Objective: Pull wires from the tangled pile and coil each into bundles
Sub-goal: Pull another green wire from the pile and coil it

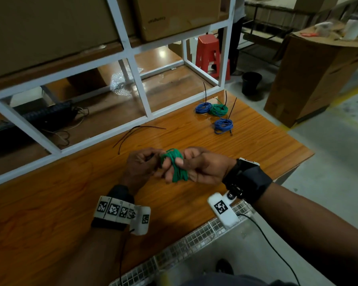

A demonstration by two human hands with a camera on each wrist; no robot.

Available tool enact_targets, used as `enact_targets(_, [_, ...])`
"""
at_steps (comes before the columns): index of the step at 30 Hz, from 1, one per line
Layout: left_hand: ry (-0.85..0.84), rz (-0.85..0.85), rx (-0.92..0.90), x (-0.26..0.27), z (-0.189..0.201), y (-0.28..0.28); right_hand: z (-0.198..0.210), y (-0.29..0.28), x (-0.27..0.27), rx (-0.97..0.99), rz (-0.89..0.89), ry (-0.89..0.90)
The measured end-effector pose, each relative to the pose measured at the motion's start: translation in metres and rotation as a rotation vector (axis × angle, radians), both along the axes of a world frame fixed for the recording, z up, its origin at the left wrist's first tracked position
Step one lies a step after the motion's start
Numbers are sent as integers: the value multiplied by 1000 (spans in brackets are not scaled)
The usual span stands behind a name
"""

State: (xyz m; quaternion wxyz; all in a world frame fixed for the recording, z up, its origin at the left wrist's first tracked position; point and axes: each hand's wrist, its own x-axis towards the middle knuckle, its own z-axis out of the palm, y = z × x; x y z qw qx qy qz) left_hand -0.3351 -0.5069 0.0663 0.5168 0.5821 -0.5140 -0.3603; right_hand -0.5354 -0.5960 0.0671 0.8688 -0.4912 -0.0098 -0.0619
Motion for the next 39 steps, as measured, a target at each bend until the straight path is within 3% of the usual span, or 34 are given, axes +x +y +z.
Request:
enact_targets(3, [91,25,34,-17,-8,2,10,-4,5,160,-125,-101])
enact_targets(5, [48,5,76,-33,-14,4,16,-8,9,192,-263,-125])
enact_targets(8, [-63,37,107,-48,-30,7,25,-14,12,149,-611,-65])
enact_targets(9, [-96,37,118,-50,-35,10,27,-17,11,-7,-759,13])
enact_targets(11, [-176,55,126,-49,-43,15,20,-26,10,-530,-974,238])
enact_targets(13, [-231,91,109,-41,-43,21,2,-33,8,-967,-917,482])
enact_targets(15, [-252,95,99,-30,-39,25,-17,-34,5,-1189,-813,619])
enact_targets(18, [-336,60,101,-21,-29,36,-31,-27,-7,-1387,-788,553])
enact_targets(20, [-412,61,127,-20,-21,42,-27,-19,-13,-1452,-659,593])
enact_targets(24, [-584,80,97,-9,-2,35,-6,3,-14,-1269,-86,790])
enact_targets(28, [-522,-7,-25,2,14,16,10,19,-10,-952,188,574])
enact_targets(30, [-388,-28,-57,3,17,10,12,21,-12,-777,164,434])
enact_targets(35, [-50,59,-51,-4,1,8,27,21,-18,-261,-168,150])
enact_targets(39, [122,-2,-46,-45,-6,11,42,20,-12,-10,-241,-39])
